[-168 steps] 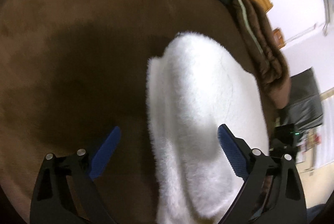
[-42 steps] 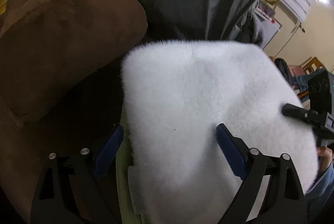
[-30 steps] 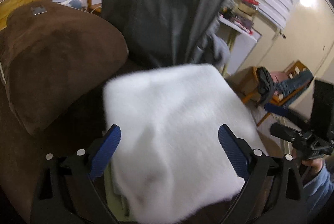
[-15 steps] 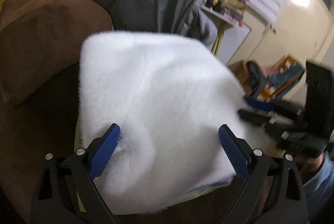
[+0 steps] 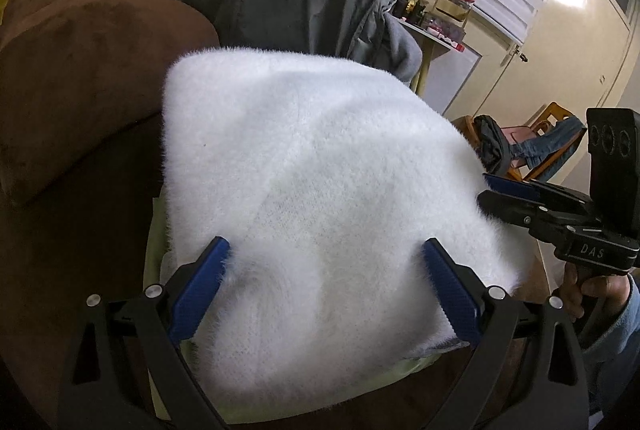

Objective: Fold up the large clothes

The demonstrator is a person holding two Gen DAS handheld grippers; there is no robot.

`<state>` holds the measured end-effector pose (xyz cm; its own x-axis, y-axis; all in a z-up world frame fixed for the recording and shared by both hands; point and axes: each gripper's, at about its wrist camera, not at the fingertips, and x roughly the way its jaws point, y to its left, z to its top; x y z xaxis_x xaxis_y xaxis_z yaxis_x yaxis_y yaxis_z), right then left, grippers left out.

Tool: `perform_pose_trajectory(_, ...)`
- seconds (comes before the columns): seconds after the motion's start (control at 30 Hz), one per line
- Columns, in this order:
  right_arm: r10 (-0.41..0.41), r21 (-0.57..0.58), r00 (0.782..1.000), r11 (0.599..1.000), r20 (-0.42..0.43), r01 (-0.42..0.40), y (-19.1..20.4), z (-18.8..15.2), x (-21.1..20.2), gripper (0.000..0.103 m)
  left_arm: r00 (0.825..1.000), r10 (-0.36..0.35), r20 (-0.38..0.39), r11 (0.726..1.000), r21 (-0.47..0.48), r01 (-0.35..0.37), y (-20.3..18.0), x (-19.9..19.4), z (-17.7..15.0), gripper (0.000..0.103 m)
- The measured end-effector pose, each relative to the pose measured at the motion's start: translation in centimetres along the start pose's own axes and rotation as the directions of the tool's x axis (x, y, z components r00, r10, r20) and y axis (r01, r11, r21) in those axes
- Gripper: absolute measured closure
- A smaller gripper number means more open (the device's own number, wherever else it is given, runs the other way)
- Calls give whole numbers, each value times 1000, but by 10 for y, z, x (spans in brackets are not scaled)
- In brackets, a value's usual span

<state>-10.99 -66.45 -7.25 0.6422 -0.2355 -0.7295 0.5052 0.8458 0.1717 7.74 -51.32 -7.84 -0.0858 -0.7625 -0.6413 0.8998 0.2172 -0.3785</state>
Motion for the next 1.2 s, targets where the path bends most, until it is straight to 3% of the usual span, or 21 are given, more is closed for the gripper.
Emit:
perform_pose_trajectory(0.23, -13, 7, 1000, 1000, 17, 13, 6, 0, -4, 64, 1000, 8, 8, 1000, -6, -8, -2, -1, 4, 7)
perform_pose_trajectory(0.27, -13, 3, 1000, 1000, 21, 13, 9, 0, -5, 55, 1000, 13, 8, 1000, -7, -13, -4, -2, 5, 7)
perform_pose_trajectory(0.33, -16, -9, 1000, 1000, 14, 16, 18, 0, -9, 28, 999, 40, 0, 999, 0, -40, -10, -6, 8, 7)
perform_pose_trajectory(0.37, -27, -17, 1000, 999, 8, 27, 23, 1, -9, 4, 998, 58, -6, 998, 7, -58, -13, -8, 10, 7)
perform_pose_trajectory(0.43, -77, -60, 997, 995, -15, 76, 38, 0, -8, 7, 994, 110, -11, 994, 18, -109, -20, -18, 13, 7)
perform_pose_trajectory(0.5, -73, -76, 997, 994, -18, 72, 49, 0, -10, 6, 994, 112, -8, 993, 22, -112, -25, -33, 14, 7)
perform_pose_trajectory(0.7, -90, -78, 996, 993, 6, 90, 70, -1, -34, 6, 974, 227, 17, 972, 56, -228, -36, -81, 15, 7)
perform_pose_trajectory(0.8, -111, -92, 994, 989, 21, 113, 79, -2, -50, 6, 968, 250, 5, 967, 49, -250, -38, -98, 13, 6)
perform_pose_trajectory(1.0, -144, -116, 989, 982, 40, 148, 94, -13, -85, 6, 936, 352, 19, 934, 55, -352, -52, -132, 2, 6)
perform_pose_trajectory(1.2, -167, -105, 984, 979, 60, 173, 104, -26, -115, 6, 930, 366, 34, 929, 53, -367, -72, -158, -11, 6)
